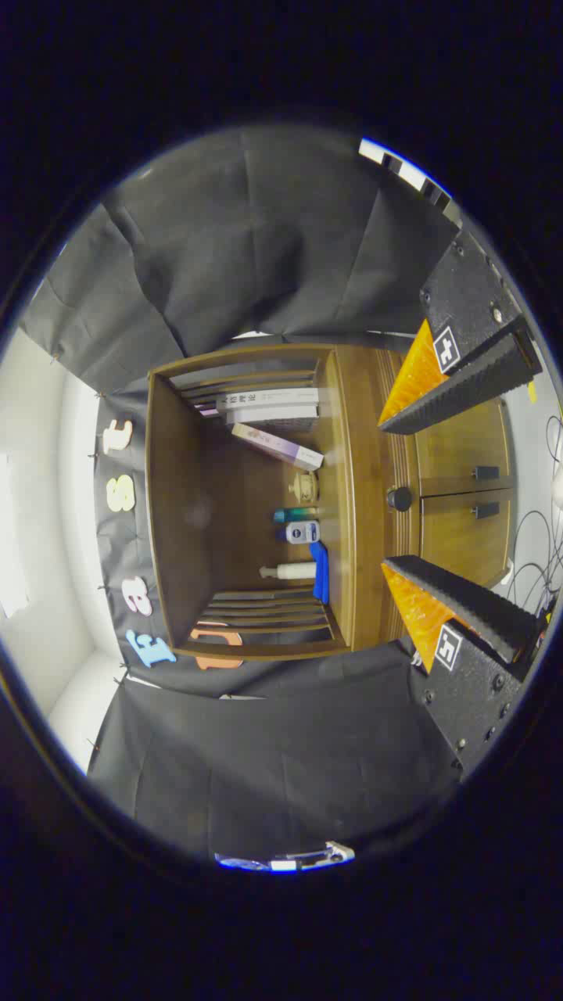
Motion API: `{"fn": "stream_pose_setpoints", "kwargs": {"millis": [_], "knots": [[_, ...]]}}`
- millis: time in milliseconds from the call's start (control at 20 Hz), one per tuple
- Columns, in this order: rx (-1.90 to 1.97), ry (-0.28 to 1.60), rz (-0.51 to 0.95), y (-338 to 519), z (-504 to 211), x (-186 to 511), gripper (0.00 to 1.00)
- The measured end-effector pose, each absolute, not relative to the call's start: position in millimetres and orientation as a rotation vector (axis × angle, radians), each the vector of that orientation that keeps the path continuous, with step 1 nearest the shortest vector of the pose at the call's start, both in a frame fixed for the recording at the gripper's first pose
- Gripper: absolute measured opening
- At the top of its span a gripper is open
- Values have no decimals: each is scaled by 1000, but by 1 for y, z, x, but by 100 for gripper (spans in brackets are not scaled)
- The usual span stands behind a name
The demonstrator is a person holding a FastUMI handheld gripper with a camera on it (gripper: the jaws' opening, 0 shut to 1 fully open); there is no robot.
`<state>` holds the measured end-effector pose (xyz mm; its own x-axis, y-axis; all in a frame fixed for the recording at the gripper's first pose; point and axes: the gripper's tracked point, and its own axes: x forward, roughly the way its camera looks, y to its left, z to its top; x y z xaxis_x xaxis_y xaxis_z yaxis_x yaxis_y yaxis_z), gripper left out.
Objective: Pull open the drawer, take out the items inside it, and place them on the countertop above the cabinet.
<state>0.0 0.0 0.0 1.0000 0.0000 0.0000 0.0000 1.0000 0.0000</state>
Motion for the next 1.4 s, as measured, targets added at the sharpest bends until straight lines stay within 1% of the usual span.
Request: {"fn": "stream_pose_setpoints", "kwargs": {"millis": [700, 900, 1200, 1400], "knots": [[-25, -12, 8, -1, 0, 1, 100], [-35, 1, 6, -4, -15, 9, 100], [-96, 24, 6, -1, -51, 63, 100], [-100, 41, -10, -2, -81, 116, 100]]}}
